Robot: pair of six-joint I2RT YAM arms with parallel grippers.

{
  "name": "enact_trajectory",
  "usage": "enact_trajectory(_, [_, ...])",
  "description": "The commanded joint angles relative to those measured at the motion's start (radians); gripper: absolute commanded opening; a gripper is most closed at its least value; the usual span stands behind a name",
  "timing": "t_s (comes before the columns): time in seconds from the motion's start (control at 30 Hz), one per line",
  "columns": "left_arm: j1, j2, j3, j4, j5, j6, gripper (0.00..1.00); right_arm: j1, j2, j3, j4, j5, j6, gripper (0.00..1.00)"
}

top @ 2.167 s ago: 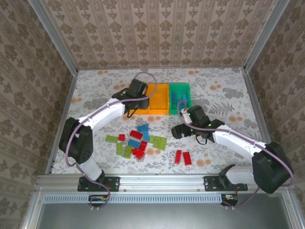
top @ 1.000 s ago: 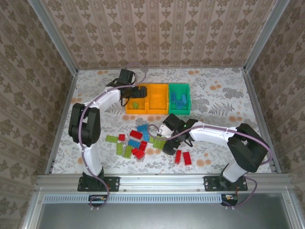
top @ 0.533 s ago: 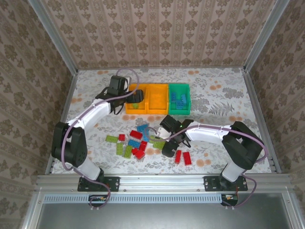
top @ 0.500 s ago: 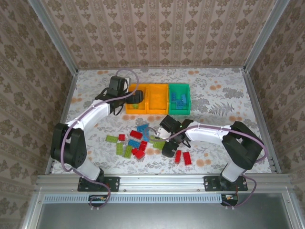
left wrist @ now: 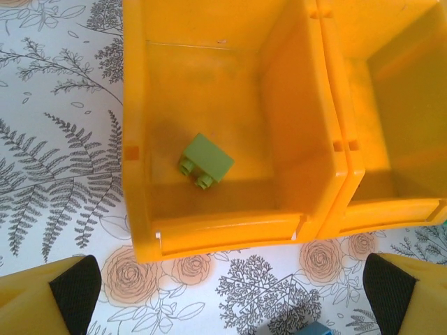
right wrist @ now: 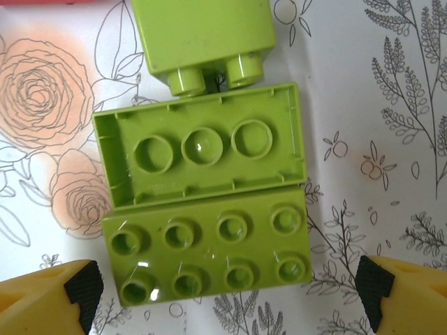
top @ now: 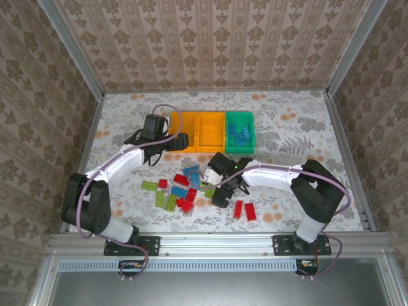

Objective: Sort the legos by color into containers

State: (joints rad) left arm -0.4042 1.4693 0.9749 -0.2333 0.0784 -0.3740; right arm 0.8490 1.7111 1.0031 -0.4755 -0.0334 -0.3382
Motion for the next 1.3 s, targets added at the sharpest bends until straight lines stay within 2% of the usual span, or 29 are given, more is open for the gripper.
enact_trajectory(0.0, [0.002,-0.058,-0.032,0.015,-0.025,-0.029,1.0,0.005,0.026,0.033,-0.021,0.011,-0.034,0.96])
enact_trajectory(0.17, [0.008,-0.117,-0.067,0.018,-0.038,-0.043,1.0,0.005,0.064,0.061,-0.049,0.009,-0.047,0.95])
enact_trajectory(0.47, [0.034,-0.169,-0.112,0.008,-0.048,-0.055,1.0,0.004,0.087,0.069,-0.087,0.007,-0.059,0.83])
enact_trajectory(0.7, [0.054,-0.185,-0.132,0.001,-0.043,-0.056,1.0,0.004,0.06,0.054,-0.078,0.012,-0.059,0.63])
enact_trajectory(1.1, [0.076,-0.223,-0.186,-0.019,-0.056,-0.06,1.0,-0.037,-0.079,0.023,-0.02,-0.041,-0.025,0.6])
enact_trajectory(1.27, [0.077,-0.242,-0.202,-0.031,-0.071,-0.054,1.0,-0.076,-0.116,0.072,0.063,-0.081,0.056,0.6])
